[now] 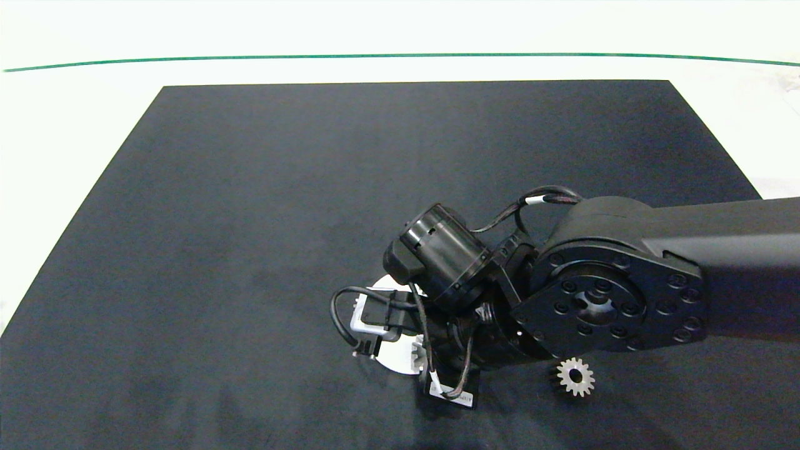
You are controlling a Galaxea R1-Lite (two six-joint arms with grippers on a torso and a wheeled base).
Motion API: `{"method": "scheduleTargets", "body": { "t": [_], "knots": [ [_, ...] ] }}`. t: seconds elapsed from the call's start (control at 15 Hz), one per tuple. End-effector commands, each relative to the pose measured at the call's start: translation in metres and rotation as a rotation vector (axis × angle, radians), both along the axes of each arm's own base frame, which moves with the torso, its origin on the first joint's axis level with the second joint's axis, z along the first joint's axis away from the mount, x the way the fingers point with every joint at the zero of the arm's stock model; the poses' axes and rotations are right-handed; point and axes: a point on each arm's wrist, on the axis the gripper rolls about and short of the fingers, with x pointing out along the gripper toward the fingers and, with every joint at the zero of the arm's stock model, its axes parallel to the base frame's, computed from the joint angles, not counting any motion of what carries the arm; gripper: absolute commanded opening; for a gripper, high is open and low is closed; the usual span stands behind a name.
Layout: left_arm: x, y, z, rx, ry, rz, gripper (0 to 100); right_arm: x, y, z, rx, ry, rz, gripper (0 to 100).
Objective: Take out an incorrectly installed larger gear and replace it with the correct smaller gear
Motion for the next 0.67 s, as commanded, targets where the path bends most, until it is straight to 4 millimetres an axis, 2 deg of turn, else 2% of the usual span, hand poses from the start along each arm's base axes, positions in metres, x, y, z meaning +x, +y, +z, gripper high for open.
{"method": "scheduleTargets", "body": {
  "t": [0.07, 0.47, 0.67],
  "knots": [
    [-0.0016, 0.0001, -0.0005, 0.001, 0.001, 0.0, 100, -0.0002, -0.0014, -0.0003, -0.01, 0.0, 0.001, 50],
    [-0.0015, 0.0001, -0.0008, 0.001, 0.003, 0.0, 100, -0.0009, -0.0029, -0.0049, -0.052, -0.017, -0.009, 38],
    [-0.0015, 0.0001, -0.0008, 0.001, 0.003, 0.0, 100, -0.0029, -0.0018, 0.0029, -0.024, -0.033, -0.011, 32]
  ]
}}
